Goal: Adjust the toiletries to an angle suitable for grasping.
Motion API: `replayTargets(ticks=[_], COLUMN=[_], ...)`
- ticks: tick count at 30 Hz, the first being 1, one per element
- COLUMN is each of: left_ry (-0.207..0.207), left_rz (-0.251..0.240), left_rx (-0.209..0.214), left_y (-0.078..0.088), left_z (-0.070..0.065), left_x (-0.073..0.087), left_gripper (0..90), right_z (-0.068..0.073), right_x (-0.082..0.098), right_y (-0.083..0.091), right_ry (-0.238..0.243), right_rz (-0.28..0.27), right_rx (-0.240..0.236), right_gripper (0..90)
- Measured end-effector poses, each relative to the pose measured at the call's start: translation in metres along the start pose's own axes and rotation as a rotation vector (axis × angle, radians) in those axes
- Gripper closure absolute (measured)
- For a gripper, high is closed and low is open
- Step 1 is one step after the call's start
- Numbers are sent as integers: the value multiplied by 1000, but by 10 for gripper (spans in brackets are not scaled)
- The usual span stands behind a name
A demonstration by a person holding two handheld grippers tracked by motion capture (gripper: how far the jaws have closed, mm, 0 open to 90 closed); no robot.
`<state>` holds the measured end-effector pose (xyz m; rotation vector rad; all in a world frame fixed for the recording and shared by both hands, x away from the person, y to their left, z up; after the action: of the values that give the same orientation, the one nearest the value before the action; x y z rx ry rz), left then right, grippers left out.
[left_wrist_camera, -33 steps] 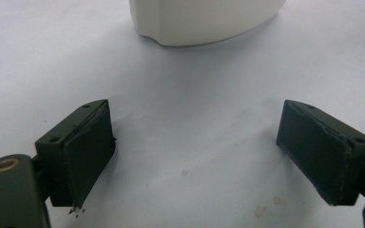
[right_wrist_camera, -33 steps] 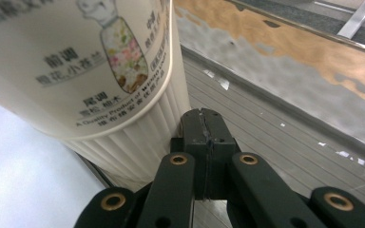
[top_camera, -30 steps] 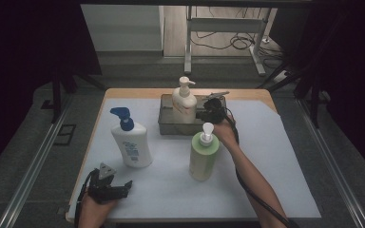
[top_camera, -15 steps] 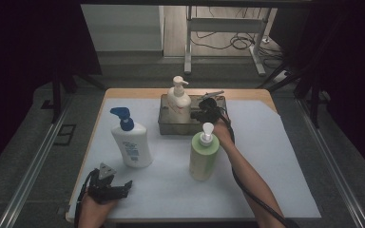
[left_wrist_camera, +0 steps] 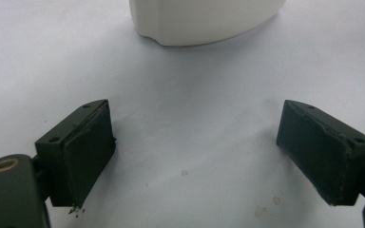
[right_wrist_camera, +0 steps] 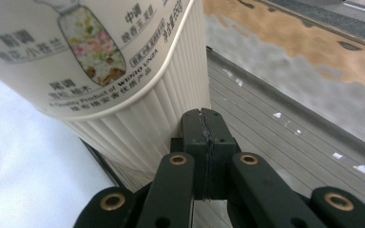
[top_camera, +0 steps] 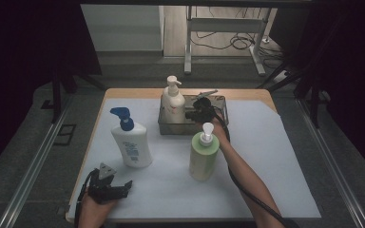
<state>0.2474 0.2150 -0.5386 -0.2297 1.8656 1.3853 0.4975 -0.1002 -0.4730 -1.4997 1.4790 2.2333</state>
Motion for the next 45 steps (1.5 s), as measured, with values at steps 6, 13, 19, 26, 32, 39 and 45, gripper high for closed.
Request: replayTargets(ticks=[6, 13, 19, 26, 32, 39, 45], left_ry=[0, 1, -1, 1, 0, -2, 0], left_rz=[0, 0, 0, -1, 0, 1, 1], left_rx=[0, 0, 0, 0, 0, -1, 0], left_y=[0, 0, 0, 0, 0, 0, 0], left_z=[0, 0, 0, 0, 0, 0, 0], left_x=[0, 0, 0, 0, 0, 0, 0], left_gripper=[117, 117, 117, 117, 117, 117, 116], right_z=[6, 13, 13, 20, 26, 26, 27], right_x=[-4, -9, -9, -10, -11, -12, -10], right_y=[-6, -11, -13, -13, -14, -12, -11], right_ry=[12, 35, 34, 64, 86, 97, 114], right_rz=[10, 14, 19, 24, 22, 20, 24], right_rx=[-9, -32, -47, -79, -98, -111, -77], right_gripper=[897, 897, 899, 898, 898, 898, 859])
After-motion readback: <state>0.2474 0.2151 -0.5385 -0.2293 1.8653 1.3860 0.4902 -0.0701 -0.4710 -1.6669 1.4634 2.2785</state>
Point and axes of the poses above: each handheld gripper's, and its own axes: y roughly backward along the jaws, x roughly out of its underside, z roughly to its left, the point moved 2 cm from there along -y, roughly forward along the jaws, and after that the axes turned 5 degrees about x, right-handed, at the moved point
